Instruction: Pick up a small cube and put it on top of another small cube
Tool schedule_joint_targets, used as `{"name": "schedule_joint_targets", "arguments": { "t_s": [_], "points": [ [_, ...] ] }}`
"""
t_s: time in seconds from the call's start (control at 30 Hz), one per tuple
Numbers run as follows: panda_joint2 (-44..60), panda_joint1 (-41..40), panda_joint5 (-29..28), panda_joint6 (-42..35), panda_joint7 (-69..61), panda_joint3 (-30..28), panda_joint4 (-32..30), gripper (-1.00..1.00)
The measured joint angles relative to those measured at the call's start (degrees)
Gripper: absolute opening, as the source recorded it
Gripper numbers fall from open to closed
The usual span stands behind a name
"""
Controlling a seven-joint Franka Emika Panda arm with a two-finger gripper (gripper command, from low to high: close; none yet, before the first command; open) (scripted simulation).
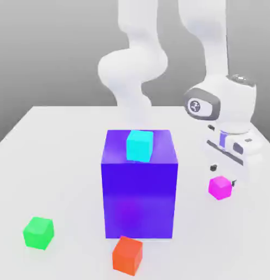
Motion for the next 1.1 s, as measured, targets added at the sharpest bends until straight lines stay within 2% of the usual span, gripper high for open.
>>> {"name": "schedule_joint_targets", "arguments": {
  "t_s": [0.03,0.07,0.3,0.57,0.7,0.83,1.1],
  "points": [
    [2.06,0.93,-0.06,1.69,0.14,-0.91,0.35,0.00],
    [3.64,1.59,-0.06,2.99,0.22,-1.53,0.61,-1.00],
    [3.81,1.72,-0.16,3.02,0.30,-1.68,0.64,-1.00],
    [-11.23,0.24,3.63,-9.26,-2.45,0.94,-2.11,-1.00],
    [-10.10,-1.25,-0.40,-11.76,0.81,-2.27,2.76,-1.00],
    [-7.10,-7.05,-2.58,-13.49,2.91,-6.52,8.68,-1.00],
    [-0.67,-14.59,-3.13,-16.67,4.38,-13.54,20.56,-1.00]
  ]
}}
